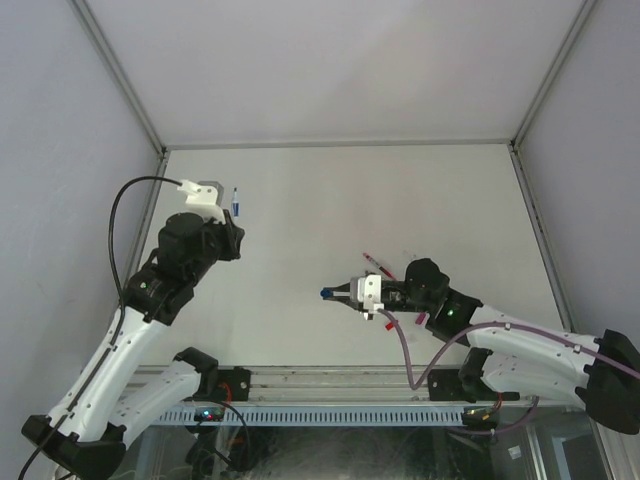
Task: Insert the pens into the pen caps
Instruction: Place the pen cap at the center of the board, then insert the pen cap onto the pen.
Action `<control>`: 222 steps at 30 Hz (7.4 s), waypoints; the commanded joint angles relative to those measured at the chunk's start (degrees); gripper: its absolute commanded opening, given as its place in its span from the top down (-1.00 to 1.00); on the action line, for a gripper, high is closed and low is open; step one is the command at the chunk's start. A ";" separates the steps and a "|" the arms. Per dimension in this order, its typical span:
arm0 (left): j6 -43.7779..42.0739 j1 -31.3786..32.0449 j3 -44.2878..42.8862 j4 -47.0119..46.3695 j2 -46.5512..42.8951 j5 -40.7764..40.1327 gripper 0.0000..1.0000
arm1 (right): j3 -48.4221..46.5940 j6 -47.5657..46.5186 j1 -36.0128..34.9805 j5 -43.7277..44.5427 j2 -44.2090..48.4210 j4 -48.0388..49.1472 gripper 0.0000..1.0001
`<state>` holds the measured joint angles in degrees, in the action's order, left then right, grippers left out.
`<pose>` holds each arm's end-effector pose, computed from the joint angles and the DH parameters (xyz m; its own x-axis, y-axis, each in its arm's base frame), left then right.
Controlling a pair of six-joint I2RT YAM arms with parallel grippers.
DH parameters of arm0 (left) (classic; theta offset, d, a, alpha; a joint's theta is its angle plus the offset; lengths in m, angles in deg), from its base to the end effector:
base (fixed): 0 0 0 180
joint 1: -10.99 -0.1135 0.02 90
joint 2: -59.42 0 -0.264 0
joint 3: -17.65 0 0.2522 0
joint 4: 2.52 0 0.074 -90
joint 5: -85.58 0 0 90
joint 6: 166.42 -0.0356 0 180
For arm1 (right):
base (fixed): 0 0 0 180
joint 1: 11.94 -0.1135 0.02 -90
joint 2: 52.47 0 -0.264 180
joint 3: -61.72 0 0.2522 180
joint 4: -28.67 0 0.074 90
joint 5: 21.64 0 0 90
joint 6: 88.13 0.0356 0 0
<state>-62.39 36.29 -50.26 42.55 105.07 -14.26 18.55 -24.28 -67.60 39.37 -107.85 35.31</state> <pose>0.1558 -0.0669 0.3555 -0.4076 -0.0715 -0.9104 0.1854 0.9697 -0.1592 0.1105 0.1923 0.2672 0.3891 -0.1139 -0.9141 -0.9167 0.0501 -0.3964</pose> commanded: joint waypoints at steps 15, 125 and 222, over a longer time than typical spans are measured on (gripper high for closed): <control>0.52 -0.34 1.72 -3.37 -1.42 1.62 0.99 | -16.72 52.26 -0.59 36.14 -3.56 -20.74 1.00; 0.66 -0.96 1.32 -1.89 -1.48 0.68 1.00 | -15.02 -15.76 -2.88 10.36 -20.76 -28.16 0.06; 1.09 -2.05 1.50 -2.24 -0.71 2.93 0.99 | -39.55 117.81 3.39 37.87 -44.93 -66.79 -0.84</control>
<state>-61.94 34.80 -49.30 42.05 105.11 -11.51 -19.00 90.93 -64.45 78.69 -152.68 -31.99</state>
